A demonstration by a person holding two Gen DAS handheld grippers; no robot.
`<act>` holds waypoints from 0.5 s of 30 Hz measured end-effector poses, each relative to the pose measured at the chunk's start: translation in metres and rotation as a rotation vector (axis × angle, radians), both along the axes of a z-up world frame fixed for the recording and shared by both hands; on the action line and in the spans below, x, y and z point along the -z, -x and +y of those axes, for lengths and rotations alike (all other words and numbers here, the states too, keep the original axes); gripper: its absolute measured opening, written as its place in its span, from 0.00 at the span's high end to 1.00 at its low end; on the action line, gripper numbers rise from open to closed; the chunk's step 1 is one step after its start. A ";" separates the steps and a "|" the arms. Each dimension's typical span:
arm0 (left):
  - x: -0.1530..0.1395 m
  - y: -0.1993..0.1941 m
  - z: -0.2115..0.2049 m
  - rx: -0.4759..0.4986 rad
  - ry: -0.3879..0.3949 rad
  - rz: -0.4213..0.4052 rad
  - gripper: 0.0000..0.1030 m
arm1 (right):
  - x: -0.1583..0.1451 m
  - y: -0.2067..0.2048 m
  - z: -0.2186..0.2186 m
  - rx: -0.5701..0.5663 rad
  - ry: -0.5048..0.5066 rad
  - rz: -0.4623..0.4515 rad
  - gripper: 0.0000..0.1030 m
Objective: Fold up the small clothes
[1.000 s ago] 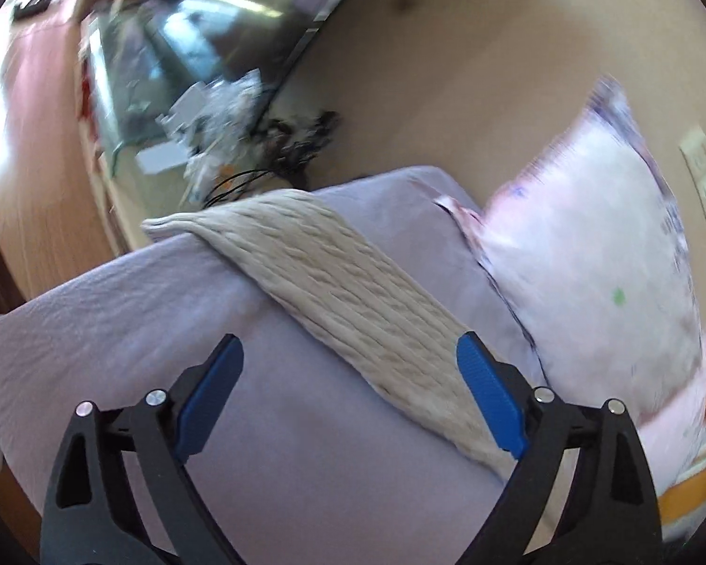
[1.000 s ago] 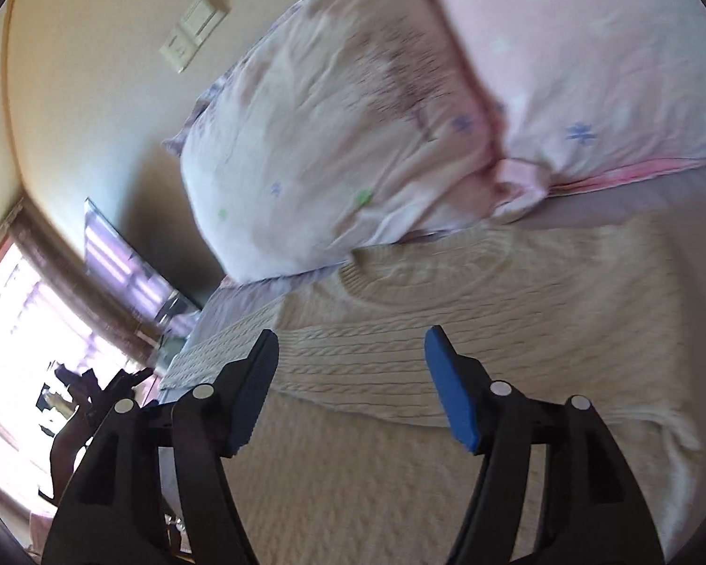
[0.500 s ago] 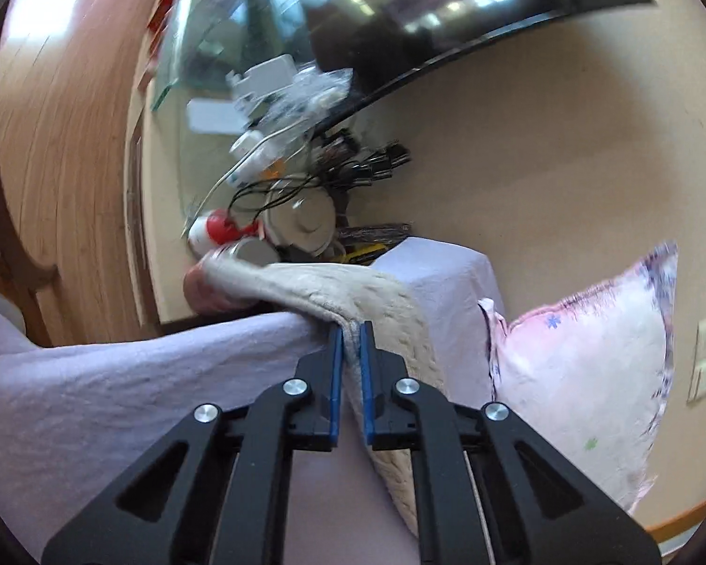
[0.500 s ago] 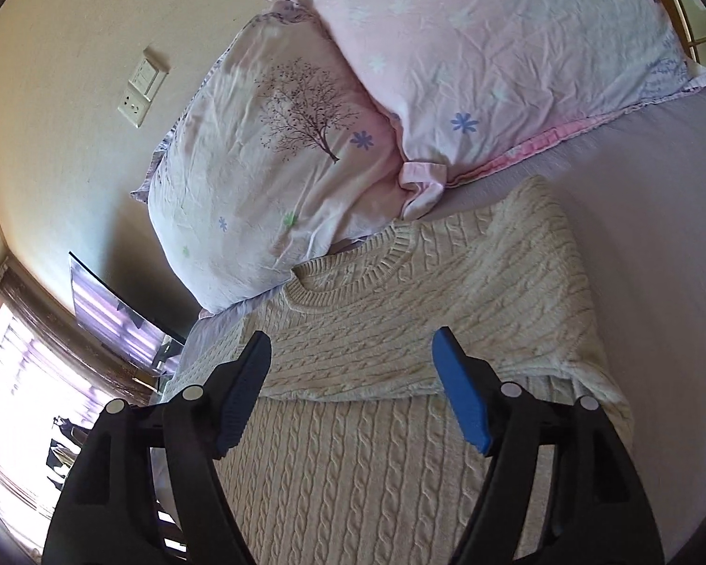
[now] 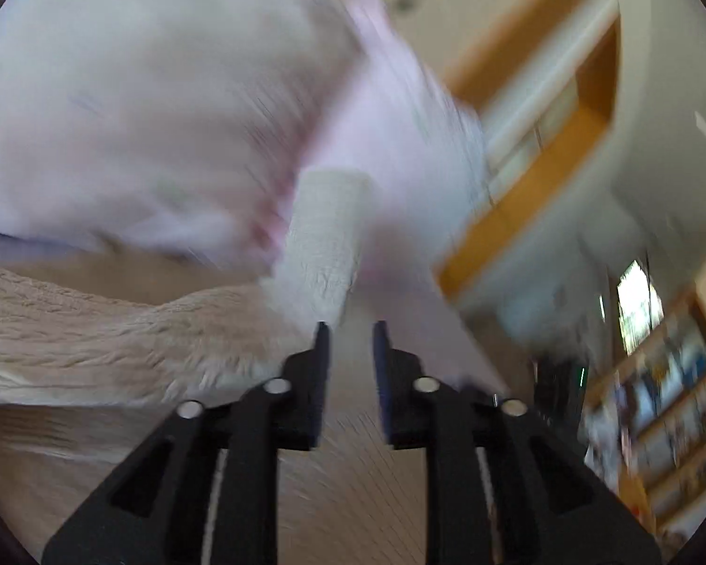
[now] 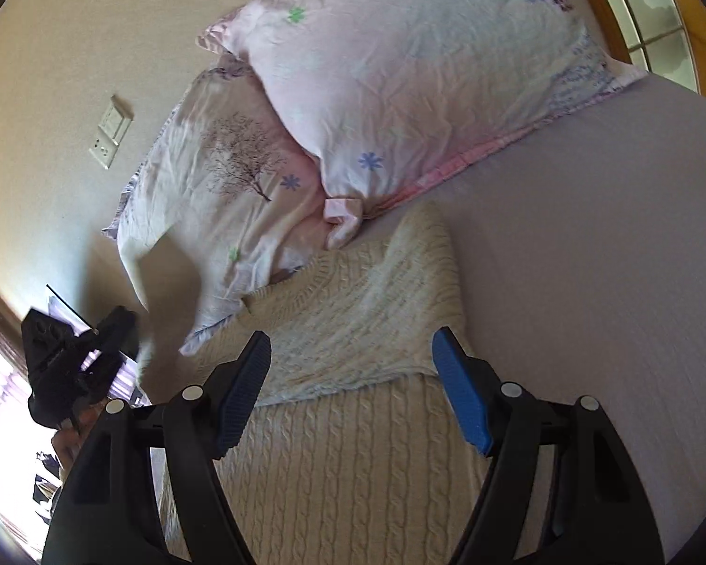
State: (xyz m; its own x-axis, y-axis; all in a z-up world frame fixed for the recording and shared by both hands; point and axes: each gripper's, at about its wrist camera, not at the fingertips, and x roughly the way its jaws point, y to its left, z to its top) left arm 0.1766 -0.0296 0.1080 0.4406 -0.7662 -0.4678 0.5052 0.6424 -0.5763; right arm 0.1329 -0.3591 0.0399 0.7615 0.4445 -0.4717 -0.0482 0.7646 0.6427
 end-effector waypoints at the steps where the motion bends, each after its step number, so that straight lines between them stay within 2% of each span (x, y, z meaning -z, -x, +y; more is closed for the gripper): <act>1: 0.011 0.007 -0.028 0.077 -0.054 0.018 0.76 | 0.000 0.004 -0.003 -0.005 -0.001 0.002 0.29; 3: 0.017 0.018 -0.029 0.083 -0.087 0.005 0.66 | -0.001 0.018 -0.012 -0.018 0.020 -0.013 0.29; 4: 0.016 0.025 -0.014 0.060 -0.088 -0.011 0.54 | -0.002 0.025 -0.015 -0.023 0.037 -0.023 0.28; 5: 0.014 0.034 0.000 0.043 -0.087 -0.028 0.49 | -0.003 0.035 -0.020 -0.037 0.052 -0.037 0.25; 7: 0.005 0.056 0.040 0.001 -0.100 -0.071 0.46 | 0.000 0.049 -0.025 -0.088 0.041 -0.047 0.24; 11: -0.001 0.120 0.114 -0.063 -0.153 -0.110 0.27 | 0.013 0.078 -0.028 -0.245 -0.050 -0.045 0.24; 13: 0.005 0.160 0.152 -0.107 -0.168 -0.099 0.23 | 0.022 0.102 -0.026 -0.331 -0.084 -0.031 0.24; 15: 0.017 0.190 0.179 -0.132 -0.141 -0.070 0.21 | 0.026 0.126 -0.023 -0.386 -0.071 -0.033 0.24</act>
